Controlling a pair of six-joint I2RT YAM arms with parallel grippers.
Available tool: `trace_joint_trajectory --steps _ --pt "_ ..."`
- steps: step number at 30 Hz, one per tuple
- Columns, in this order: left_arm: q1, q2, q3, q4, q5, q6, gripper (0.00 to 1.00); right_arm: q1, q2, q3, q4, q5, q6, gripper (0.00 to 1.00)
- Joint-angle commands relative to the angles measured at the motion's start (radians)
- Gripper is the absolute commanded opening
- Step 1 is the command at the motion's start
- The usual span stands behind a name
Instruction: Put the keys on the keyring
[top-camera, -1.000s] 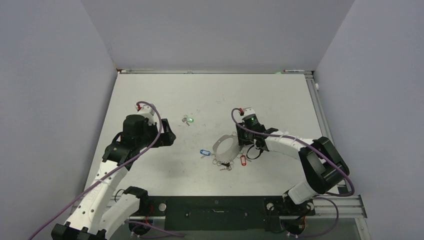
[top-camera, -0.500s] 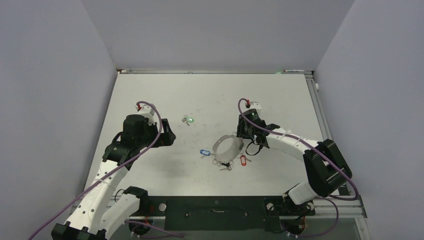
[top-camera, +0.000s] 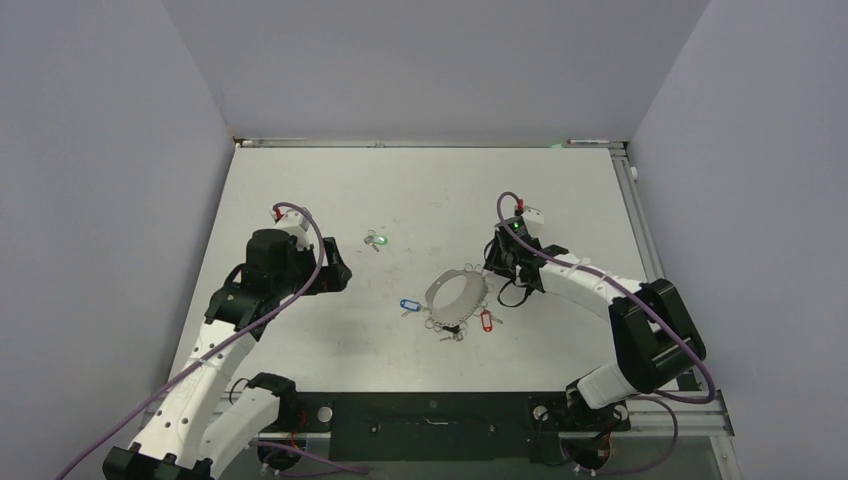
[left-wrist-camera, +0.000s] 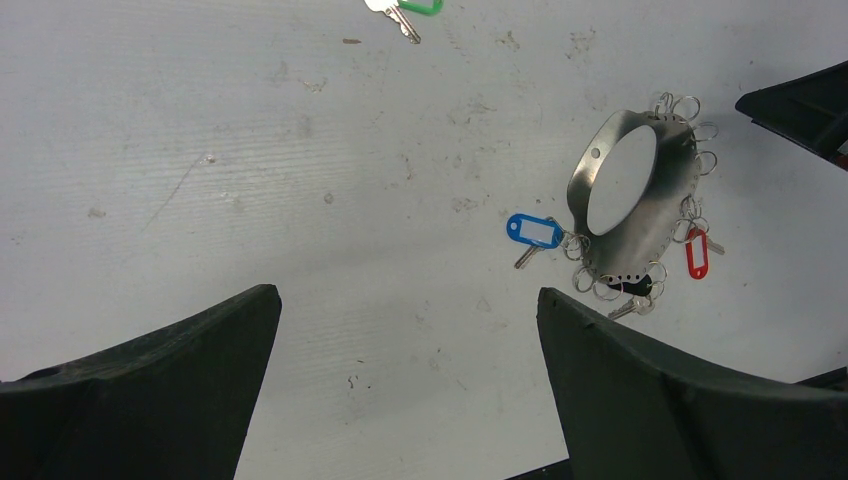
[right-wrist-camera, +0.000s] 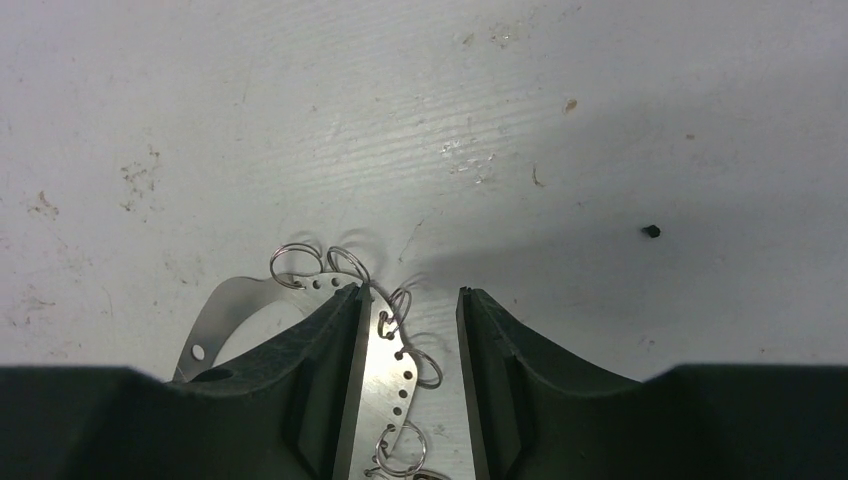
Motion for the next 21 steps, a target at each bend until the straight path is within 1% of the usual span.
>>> trace_joint_trajectory --steps 1,11,21 --pt "-0.004 -0.012 0.037 0.050 0.001 0.017 1.00 0.002 0.009 0.000 0.014 0.007 0.093 0.38" --pt "-0.004 -0.014 0.037 0.050 0.001 0.017 1.00 0.004 0.066 -0.016 0.072 -0.047 0.134 0.37" --pt "-0.005 -0.012 0.037 0.051 0.002 0.018 1.00 0.004 0.108 -0.033 0.113 -0.051 0.147 0.30"
